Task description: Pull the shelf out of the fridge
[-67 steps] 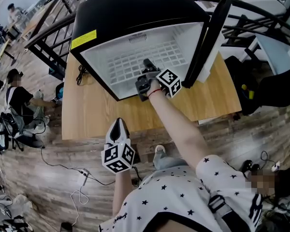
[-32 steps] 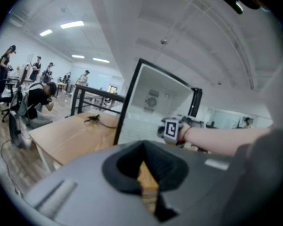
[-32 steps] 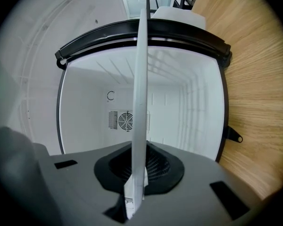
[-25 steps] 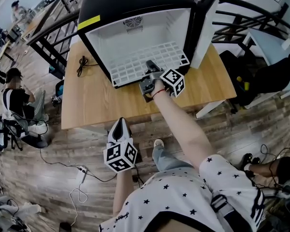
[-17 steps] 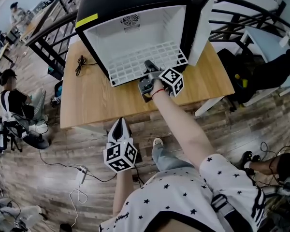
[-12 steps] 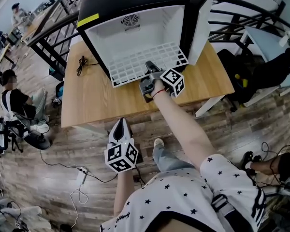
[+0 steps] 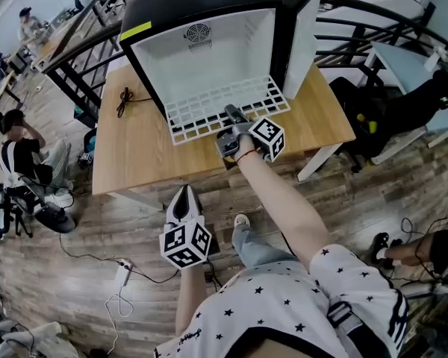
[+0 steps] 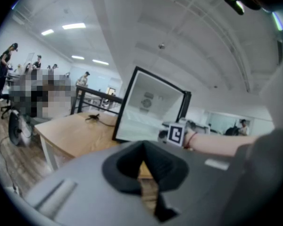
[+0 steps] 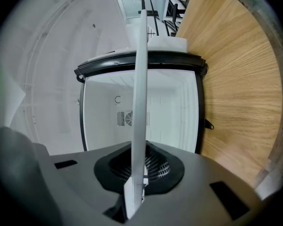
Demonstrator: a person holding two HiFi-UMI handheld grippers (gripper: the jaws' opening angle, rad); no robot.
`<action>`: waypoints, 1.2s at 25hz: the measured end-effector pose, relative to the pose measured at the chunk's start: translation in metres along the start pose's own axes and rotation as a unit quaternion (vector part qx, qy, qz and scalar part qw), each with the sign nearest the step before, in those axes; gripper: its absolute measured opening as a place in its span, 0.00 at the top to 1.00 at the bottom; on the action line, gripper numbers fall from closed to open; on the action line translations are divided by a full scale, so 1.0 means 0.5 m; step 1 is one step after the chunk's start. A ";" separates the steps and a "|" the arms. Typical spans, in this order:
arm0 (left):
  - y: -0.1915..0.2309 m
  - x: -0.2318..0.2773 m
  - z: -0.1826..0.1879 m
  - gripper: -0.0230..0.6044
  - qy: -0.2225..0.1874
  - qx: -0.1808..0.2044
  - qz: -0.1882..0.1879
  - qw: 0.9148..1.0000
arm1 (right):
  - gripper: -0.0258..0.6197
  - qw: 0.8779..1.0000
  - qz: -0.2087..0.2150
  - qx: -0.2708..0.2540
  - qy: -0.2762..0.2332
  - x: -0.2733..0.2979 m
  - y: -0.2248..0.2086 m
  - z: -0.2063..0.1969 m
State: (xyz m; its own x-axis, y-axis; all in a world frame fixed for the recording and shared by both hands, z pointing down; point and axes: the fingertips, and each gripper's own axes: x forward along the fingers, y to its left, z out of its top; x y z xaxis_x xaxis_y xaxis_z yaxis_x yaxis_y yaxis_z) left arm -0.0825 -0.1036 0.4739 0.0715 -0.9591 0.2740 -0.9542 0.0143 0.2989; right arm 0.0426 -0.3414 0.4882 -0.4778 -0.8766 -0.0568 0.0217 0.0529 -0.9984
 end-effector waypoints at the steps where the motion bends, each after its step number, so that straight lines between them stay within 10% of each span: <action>1: -0.002 -0.005 -0.001 0.95 0.000 0.001 0.000 1.000 | 0.90 1.000 0.004 -0.002 0.006 -0.009 0.004 -0.003; 30: -0.084 -0.125 -0.044 0.95 -0.022 -0.013 -0.012 1.000 | 0.90 0.997 0.028 -0.059 0.037 -0.404 0.030 -0.029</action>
State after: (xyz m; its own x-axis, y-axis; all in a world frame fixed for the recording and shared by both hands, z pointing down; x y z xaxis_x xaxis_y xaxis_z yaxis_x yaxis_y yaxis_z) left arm -0.0405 -0.0381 0.4646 0.0801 -0.9709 0.2256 -0.9442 -0.0013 0.3295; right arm 0.1266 -0.1564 0.4848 -0.5424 -0.8332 -0.1077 -0.0518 0.1611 -0.9856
